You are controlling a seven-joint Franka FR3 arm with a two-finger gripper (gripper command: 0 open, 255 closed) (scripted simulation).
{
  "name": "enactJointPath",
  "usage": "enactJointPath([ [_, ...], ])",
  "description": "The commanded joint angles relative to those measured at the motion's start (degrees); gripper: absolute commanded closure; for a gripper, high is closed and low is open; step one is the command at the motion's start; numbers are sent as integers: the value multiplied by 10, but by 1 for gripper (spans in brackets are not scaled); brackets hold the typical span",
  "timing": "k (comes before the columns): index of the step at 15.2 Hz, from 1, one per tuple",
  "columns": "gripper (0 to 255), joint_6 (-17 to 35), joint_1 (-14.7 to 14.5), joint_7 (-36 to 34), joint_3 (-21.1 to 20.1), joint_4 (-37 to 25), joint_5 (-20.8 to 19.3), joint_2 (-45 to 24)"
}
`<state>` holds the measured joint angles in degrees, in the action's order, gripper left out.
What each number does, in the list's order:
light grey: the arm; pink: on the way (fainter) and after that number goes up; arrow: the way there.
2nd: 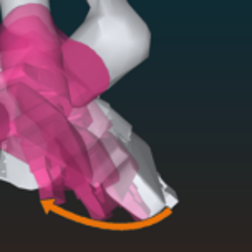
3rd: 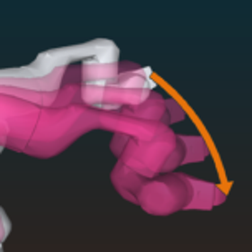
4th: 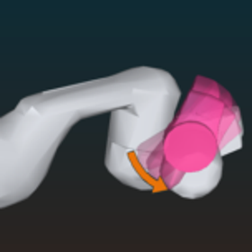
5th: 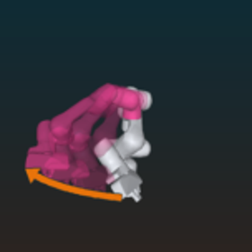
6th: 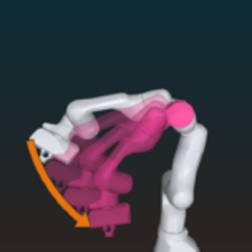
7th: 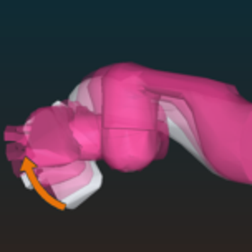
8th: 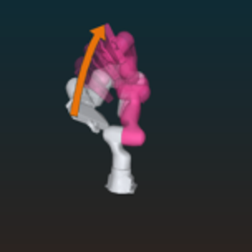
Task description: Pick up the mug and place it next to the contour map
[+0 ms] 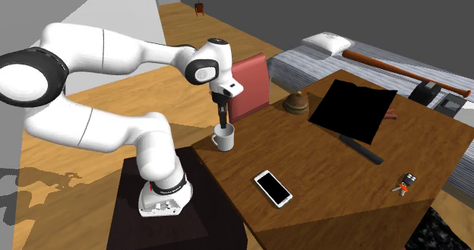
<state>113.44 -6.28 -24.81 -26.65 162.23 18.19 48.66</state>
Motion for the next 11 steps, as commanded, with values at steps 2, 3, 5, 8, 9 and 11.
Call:
enactJointPath([
  [2, 0, 29, -4, -8, -14, 17, 11, -12],
  [3, 0, 39, -4, -8, -17, 23, 13, -16],
  [5, 0, 59, -5, -7, -23, 33, 18, -26],
  [8, 0, 86, -6, -7, -31, 47, 25, -40],
  [9, 0, 86, -6, -7, -30, 47, 25, -40],
  [11, 0, 86, -6, -7, -31, 47, 25, -40],
])
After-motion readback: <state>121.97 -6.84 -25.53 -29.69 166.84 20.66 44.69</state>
